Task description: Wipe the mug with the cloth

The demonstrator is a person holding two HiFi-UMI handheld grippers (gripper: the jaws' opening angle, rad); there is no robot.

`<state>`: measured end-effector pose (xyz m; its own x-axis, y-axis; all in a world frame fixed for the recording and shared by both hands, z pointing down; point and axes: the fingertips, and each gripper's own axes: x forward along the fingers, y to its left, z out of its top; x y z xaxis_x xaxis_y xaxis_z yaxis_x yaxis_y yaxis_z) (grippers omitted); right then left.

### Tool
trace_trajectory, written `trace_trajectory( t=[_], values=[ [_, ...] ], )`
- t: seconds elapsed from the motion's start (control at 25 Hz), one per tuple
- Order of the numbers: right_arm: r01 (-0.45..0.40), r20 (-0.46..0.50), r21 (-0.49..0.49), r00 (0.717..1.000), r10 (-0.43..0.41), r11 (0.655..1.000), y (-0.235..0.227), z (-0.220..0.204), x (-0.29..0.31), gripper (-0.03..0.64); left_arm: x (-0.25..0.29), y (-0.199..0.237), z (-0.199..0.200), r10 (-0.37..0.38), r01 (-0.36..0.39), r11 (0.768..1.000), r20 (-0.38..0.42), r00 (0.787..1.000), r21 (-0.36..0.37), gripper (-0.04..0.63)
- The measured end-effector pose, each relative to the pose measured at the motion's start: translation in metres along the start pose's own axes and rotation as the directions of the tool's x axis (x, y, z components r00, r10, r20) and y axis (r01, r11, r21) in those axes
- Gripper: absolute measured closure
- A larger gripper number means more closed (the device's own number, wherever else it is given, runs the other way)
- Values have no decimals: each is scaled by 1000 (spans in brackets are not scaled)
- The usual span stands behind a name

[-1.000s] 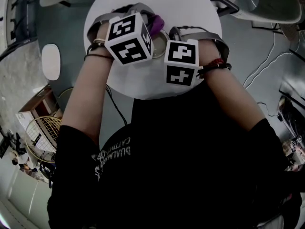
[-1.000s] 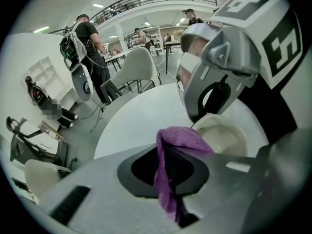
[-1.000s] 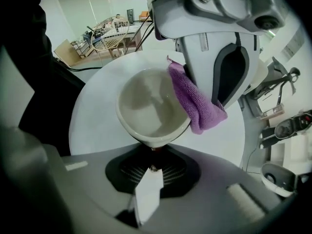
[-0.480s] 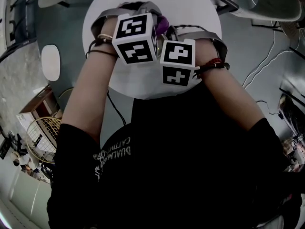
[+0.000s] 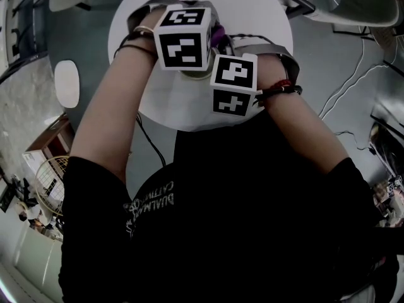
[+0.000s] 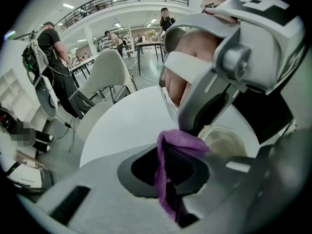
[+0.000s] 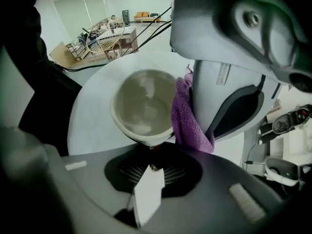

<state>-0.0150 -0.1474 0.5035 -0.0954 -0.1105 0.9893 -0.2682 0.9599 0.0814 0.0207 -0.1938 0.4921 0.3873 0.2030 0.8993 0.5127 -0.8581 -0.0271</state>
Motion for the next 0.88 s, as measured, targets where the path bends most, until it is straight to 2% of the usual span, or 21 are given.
trace_trajectory(
  t=[0.28,0.4,0.64,0.88],
  values=[
    [0,-7,25,1000,0,1000,0,-1,0,543,6,2,-7,-14,12,998,-39,999,-55,575],
    [-5,-2,40,1000,5,999,-2,0,0,540,7,4,-13,-12,6,995,-53,999,-101,575],
    [-6,0,56,1000,6,998,-2,-2,0,538,6,7,-25,19,-22,979,-21,1000,-200,575],
    [-7,-6,66,1000,8,998,-2,-2,2,538,0,1,-51,61,-69,971,-41,997,-227,575]
  ],
)
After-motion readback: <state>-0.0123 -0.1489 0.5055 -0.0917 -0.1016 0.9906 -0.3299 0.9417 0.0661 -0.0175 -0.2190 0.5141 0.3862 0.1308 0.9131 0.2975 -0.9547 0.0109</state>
